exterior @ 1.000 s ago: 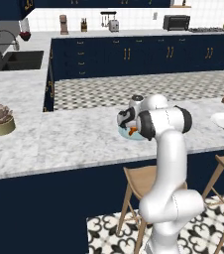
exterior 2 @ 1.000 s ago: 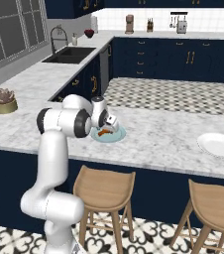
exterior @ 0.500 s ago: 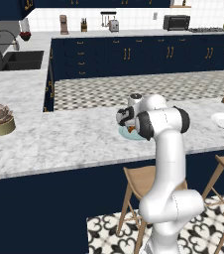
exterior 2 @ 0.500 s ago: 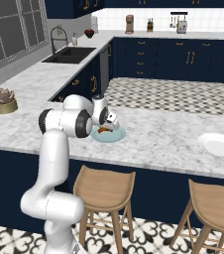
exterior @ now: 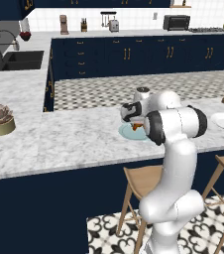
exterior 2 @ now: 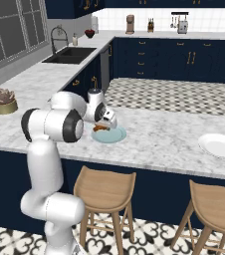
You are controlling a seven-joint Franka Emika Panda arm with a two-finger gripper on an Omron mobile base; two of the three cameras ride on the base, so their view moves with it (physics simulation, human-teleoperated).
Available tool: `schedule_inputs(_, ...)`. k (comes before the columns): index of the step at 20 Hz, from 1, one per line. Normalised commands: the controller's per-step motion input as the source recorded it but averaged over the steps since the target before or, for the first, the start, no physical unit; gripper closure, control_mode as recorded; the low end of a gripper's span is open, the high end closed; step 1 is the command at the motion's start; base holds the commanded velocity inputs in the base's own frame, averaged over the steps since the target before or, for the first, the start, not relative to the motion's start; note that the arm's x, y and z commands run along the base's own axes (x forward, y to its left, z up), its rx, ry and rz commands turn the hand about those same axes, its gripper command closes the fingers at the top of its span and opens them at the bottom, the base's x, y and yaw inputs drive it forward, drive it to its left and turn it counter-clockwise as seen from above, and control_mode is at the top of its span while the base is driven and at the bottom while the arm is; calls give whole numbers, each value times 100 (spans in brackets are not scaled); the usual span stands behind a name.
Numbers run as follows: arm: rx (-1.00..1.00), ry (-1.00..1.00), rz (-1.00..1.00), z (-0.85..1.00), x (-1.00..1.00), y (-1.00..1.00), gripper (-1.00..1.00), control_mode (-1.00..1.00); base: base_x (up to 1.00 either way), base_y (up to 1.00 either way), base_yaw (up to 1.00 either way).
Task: Pick the chicken drumstick and lemon wedge from their plates and place them in the bowl. Then put the bowl in the fridge.
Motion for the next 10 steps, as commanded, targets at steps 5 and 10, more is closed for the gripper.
schedule_inputs(5, 0, 6, -3, 100, -100, 0, 100, -100, 0, 0, 0)
schedule_inputs(10, 0, 3, -2, 85, -100, 0, 100, -100, 0, 0, 0)
